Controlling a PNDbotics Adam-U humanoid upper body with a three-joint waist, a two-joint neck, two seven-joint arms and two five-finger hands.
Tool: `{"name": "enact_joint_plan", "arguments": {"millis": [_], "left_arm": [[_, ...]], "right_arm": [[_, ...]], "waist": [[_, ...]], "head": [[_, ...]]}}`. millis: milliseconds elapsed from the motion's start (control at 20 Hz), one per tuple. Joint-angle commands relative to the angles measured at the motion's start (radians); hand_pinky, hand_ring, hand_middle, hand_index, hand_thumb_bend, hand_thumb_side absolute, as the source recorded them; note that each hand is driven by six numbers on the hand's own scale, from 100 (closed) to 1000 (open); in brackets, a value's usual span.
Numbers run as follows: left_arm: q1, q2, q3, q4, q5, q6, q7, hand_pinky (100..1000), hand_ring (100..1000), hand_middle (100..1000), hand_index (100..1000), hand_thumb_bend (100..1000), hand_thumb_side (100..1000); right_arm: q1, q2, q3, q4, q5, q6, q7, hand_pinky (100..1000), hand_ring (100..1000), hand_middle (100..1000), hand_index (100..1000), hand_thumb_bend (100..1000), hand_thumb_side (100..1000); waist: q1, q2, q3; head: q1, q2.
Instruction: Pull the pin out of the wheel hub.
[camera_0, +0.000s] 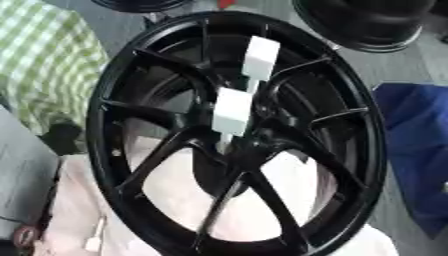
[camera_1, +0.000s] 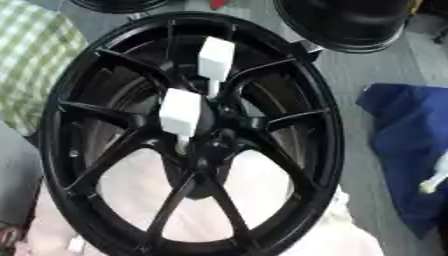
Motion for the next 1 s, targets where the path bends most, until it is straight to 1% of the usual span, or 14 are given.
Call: {"name": "enact_joint_plan", "arguments": {"millis": [50, 150, 200, 250, 300, 350, 400, 550, 700, 850, 900, 1000], "left_arm": [[-0.004, 0.009, 0.007, -0.020, -0.001, -0.002, 0.001, 995, 728, 664, 852, 148, 844], [-0.005, 0.010, 0.006, -0.021, -0.001, -0.003, 0.000, 995, 728, 664, 851, 148, 844], [-0.005, 0.010, 0.006, -0.021, 0.000, -0.003, -0.001, 995, 728, 664, 851, 148, 844], [-0.006, 0.010, 0.005, -0.021, 0.000, -0.003, -0.002, 995, 728, 663, 850, 148, 843], [-0.007, 0.010, 0.004, -0.021, 0.000, -0.003, -0.003, 994, 728, 663, 850, 147, 842], [-0.007, 0.010, 0.004, -0.021, 0.000, -0.004, -0.003, 994, 728, 663, 850, 147, 842], [-0.008, 0.010, 0.003, -0.021, 0.001, -0.004, -0.004, 994, 727, 663, 850, 147, 842], [-0.012, 0.010, 0.000, -0.023, 0.003, -0.004, -0.006, 994, 727, 663, 849, 146, 841], [-0.016, 0.010, -0.003, -0.025, 0.006, -0.004, -0.007, 993, 726, 662, 847, 145, 839], [-0.022, 0.011, -0.006, -0.027, 0.009, -0.005, -0.009, 993, 726, 662, 847, 145, 838], [-0.023, 0.011, -0.007, -0.028, 0.009, -0.005, -0.010, 993, 726, 662, 847, 145, 838], [-0.024, 0.009, -0.008, -0.029, 0.011, -0.005, -0.010, 992, 724, 660, 846, 143, 837]], "right_arm": [[0.002, -0.023, -0.024, 0.010, 0.011, -0.002, -0.028, 802, 834, 816, 835, 404, 100], [-0.001, -0.020, -0.022, 0.005, -0.011, -0.006, -0.043, 795, 819, 786, 816, 391, 100], [-0.005, -0.019, -0.020, -0.003, -0.030, -0.011, -0.049, 788, 798, 755, 804, 370, 100], [-0.008, -0.017, -0.017, -0.018, -0.056, -0.014, -0.057, 783, 778, 728, 798, 396, 100], [-0.012, -0.015, -0.015, -0.037, -0.082, -0.015, -0.067, 774, 752, 689, 786, 402, 100], [-0.016, -0.013, -0.011, -0.063, -0.108, -0.017, -0.080, 772, 745, 680, 783, 389, 121], [-0.019, -0.010, -0.008, -0.092, -0.130, -0.016, -0.094, 766, 728, 654, 779, 322, 187], [-0.027, 0.003, 0.016, -0.213, -0.187, -0.009, -0.138, 762, 715, 629, 768, 269, 258], [-0.028, 0.020, 0.048, -0.333, -0.205, 0.019, -0.171, 762, 710, 616, 759, 224, 323], [-0.034, 0.044, 0.092, -0.448, -0.225, 0.046, -0.209, 758, 702, 603, 755, 221, 323], [-0.037, 0.050, 0.104, -0.471, -0.234, 0.051, -0.219, 758, 702, 603, 755, 221, 323], [-0.054, 0.061, 0.133, -0.488, -0.263, 0.031, -0.230, 751, 685, 584, 747, 236, 312]], "waist": [[0.005, -0.015, -0.001], [0.006, -0.016, -0.001], [0.007, -0.017, -0.001], [0.008, -0.018, 0.000], [0.008, -0.018, 0.000], [0.009, -0.019, 0.001], [0.010, -0.020, 0.001], [0.011, -0.022, 0.005], [0.011, -0.023, 0.010], [0.011, -0.024, 0.019], [0.011, -0.024, 0.022], [0.012, -0.023, 0.027]], "head": [[-0.005, -0.012], [-0.006, -0.012], [-0.006, -0.012], [-0.007, -0.012], [-0.007, -0.012], [-0.008, -0.013], [-0.008, -0.013], [-0.011, -0.013], [-0.013, -0.013], [-0.018, -0.013], [-0.019, -0.013], [-0.022, -0.012]]}}
